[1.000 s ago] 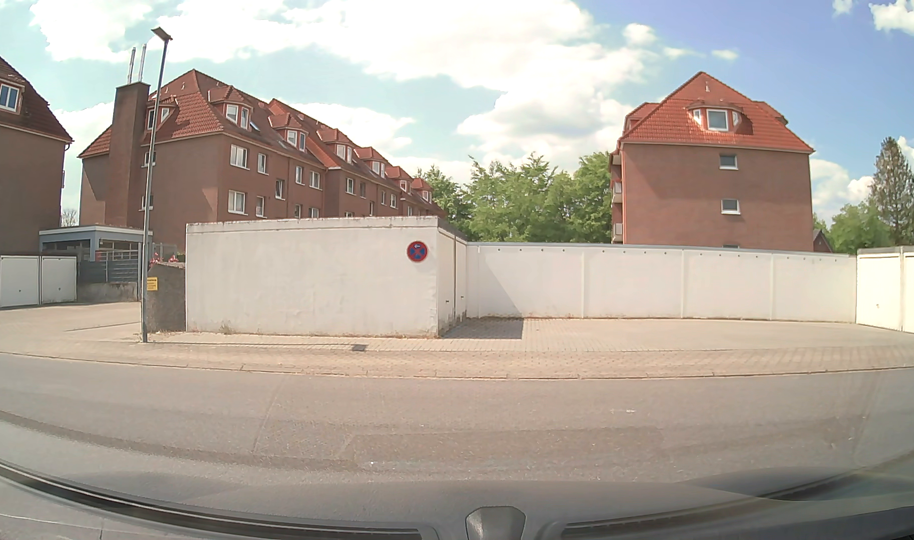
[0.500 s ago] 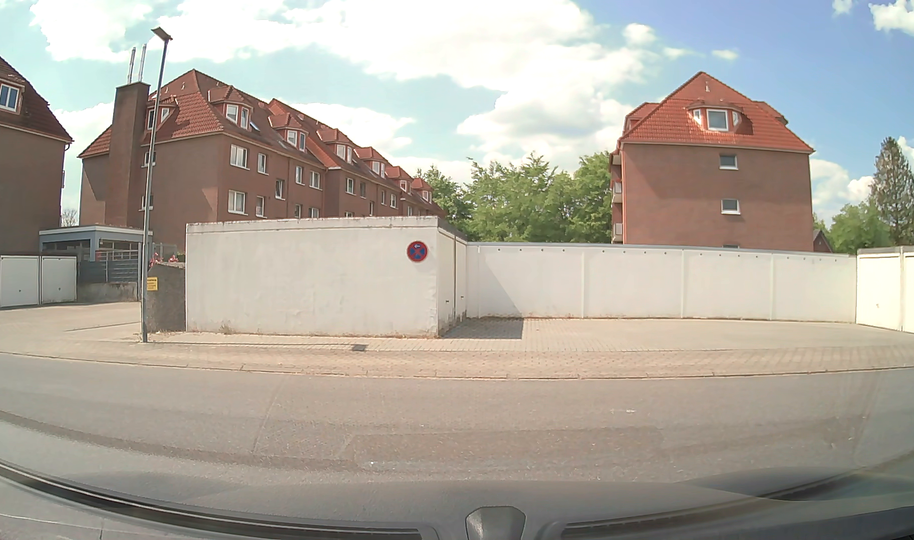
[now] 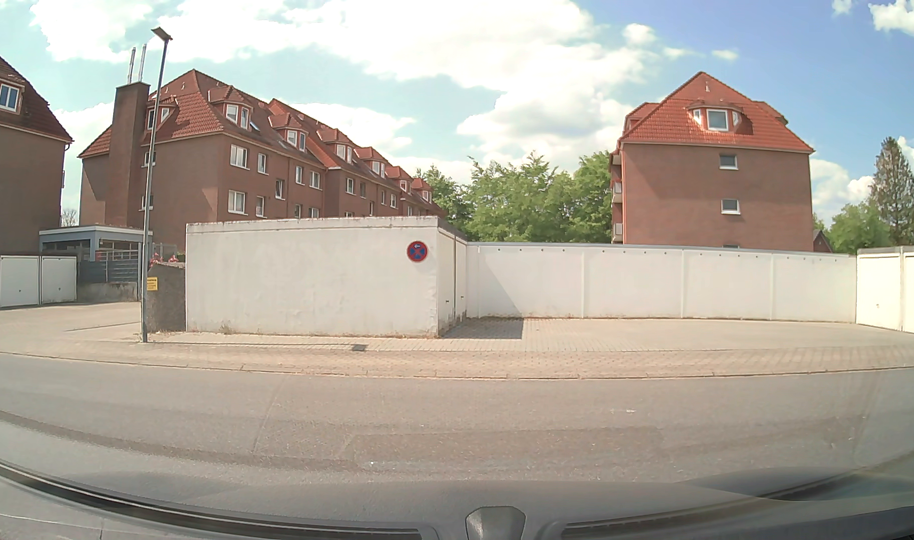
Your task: Follow the waypoints while adhering to traffic rules and regulations
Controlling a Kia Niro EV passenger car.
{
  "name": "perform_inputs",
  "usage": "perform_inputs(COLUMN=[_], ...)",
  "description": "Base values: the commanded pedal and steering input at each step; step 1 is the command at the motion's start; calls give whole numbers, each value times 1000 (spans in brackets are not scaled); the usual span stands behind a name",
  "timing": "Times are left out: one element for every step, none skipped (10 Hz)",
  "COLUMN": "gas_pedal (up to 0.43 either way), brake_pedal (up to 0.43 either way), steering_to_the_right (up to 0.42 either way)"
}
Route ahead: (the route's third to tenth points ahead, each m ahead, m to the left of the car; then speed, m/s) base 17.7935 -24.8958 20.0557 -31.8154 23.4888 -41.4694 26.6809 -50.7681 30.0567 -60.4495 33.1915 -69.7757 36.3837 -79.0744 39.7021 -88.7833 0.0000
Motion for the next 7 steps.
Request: perform_inputs(gas_pedal=[0,0,0,0,0,0,0], brake_pedal=[573,567,567,567,567,561,567], steering_to_the_right=[28,29,29,30,30,30,30])
